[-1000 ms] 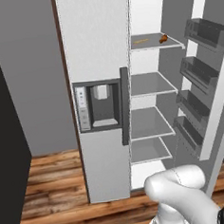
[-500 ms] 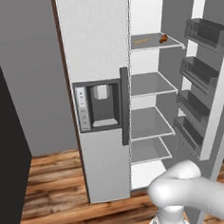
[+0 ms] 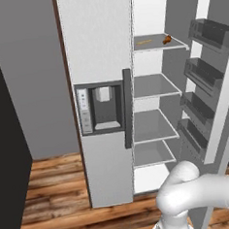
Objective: Pick up the frozen chicken drumstick from the freezer, place it on any shelf in the fridge, and close the fridge and freezer doors when done.
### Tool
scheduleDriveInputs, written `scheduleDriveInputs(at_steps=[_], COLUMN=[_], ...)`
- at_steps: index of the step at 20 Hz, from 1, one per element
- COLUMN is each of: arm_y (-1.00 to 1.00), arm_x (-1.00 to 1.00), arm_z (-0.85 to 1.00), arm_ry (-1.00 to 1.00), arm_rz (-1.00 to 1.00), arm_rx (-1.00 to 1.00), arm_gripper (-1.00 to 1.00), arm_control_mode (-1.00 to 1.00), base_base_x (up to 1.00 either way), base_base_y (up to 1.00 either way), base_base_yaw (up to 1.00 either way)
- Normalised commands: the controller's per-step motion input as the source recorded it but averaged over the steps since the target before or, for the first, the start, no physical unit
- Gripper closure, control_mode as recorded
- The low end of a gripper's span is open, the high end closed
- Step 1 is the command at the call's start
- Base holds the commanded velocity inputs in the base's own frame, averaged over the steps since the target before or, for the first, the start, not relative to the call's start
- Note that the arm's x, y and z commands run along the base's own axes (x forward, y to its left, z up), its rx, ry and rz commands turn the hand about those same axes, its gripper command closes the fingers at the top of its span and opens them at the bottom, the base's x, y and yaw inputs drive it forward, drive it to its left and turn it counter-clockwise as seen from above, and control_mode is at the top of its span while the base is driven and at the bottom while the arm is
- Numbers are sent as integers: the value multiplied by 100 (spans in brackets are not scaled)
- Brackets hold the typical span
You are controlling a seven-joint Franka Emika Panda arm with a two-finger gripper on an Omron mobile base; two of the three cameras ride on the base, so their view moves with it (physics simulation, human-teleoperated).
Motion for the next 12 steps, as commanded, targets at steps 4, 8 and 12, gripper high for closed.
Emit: scheduleDriveInputs(at_steps=[4, 8, 12], arm_y=[-4, 1, -1], arm_x=[60, 39, 19], arm_z=[-77, -56, -3], arm_ry=[-28, -24, -2], arm_rz=[0, 0, 0], arm_rx=[-42, -32, -2], arm_gripper=[-100, -100, -100], arm_control_mode=[-100, -100, -100], base_base_x=[0, 0, 0], base_base_y=[0, 0, 0], base_base_yaw=[0, 0, 0])
